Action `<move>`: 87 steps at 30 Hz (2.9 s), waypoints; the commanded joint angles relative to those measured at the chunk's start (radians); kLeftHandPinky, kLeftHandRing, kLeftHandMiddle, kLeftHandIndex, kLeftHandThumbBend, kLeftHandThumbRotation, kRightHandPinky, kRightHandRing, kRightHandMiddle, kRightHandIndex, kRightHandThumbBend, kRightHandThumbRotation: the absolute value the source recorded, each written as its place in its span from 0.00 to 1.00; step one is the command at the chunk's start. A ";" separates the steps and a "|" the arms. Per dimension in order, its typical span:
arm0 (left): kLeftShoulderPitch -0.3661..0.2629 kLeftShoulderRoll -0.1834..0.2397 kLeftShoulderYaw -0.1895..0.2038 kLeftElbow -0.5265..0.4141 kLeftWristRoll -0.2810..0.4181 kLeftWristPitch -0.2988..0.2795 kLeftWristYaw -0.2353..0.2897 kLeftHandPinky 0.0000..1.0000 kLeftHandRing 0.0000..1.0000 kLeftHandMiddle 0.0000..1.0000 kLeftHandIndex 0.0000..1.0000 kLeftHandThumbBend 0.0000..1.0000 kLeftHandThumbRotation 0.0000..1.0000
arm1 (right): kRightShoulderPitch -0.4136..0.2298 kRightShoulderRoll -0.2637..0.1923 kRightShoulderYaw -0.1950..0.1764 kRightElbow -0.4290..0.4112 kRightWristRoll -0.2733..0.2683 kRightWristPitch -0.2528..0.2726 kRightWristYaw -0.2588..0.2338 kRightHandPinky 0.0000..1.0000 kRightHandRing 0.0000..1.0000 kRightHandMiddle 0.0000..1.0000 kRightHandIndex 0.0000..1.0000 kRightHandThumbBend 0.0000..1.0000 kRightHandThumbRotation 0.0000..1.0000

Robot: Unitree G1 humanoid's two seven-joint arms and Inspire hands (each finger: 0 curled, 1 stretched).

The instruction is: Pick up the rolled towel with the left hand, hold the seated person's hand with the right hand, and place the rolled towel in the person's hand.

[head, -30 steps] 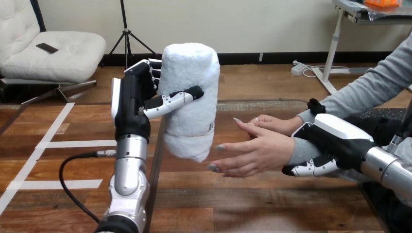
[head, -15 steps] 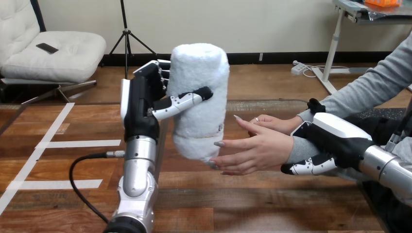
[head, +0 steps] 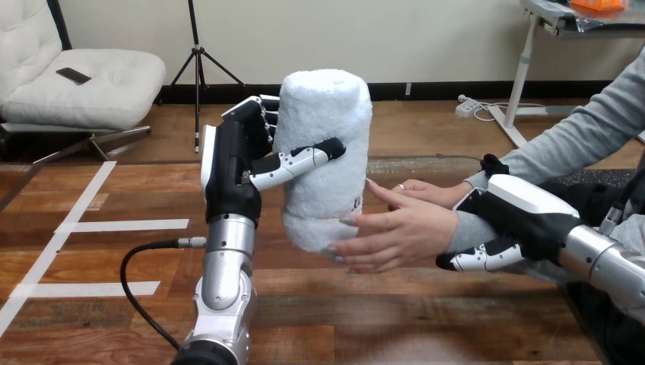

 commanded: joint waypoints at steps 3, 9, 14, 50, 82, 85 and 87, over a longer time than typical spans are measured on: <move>-0.080 -0.009 -0.008 -0.019 0.004 -0.037 -0.001 0.36 0.38 0.40 0.40 0.73 0.00 | -0.105 0.046 -0.017 -0.033 0.016 0.016 0.007 0.21 0.24 0.29 0.30 0.60 0.43; -0.080 -0.018 -0.007 -0.019 0.001 -0.037 -0.006 0.36 0.38 0.40 0.40 0.73 0.00 | -0.118 0.053 -0.011 -0.031 0.003 0.021 0.001 0.24 0.27 0.32 0.33 0.60 0.46; -0.079 -0.024 -0.011 -0.017 0.005 -0.033 -0.011 0.35 0.38 0.40 0.40 0.73 0.00 | -0.143 0.071 -0.003 -0.018 -0.019 0.022 -0.019 0.25 0.27 0.32 0.33 0.61 0.46; -0.082 -0.033 -0.028 -0.012 0.020 -0.021 -0.008 0.36 0.39 0.41 0.41 0.73 0.00 | -0.198 0.106 -0.004 -0.004 -0.028 0.034 -0.002 0.18 0.21 0.26 0.27 0.61 0.44; -0.076 -0.050 -0.034 -0.010 0.021 -0.017 0.000 0.35 0.38 0.41 0.41 0.74 0.00 | -0.194 0.099 -0.008 -0.010 -0.040 0.033 -0.010 0.18 0.22 0.27 0.28 0.61 0.44; -0.076 -0.049 -0.033 -0.010 0.019 -0.016 -0.002 0.35 0.38 0.41 0.41 0.73 0.00 | -0.192 0.097 -0.008 -0.010 -0.040 0.031 -0.012 0.18 0.22 0.27 0.28 0.61 0.43; -0.075 -0.047 -0.034 -0.010 0.021 -0.018 -0.001 0.35 0.38 0.41 0.41 0.73 0.00 | -0.191 0.098 -0.010 -0.008 -0.037 0.028 -0.011 0.18 0.22 0.27 0.28 0.61 0.43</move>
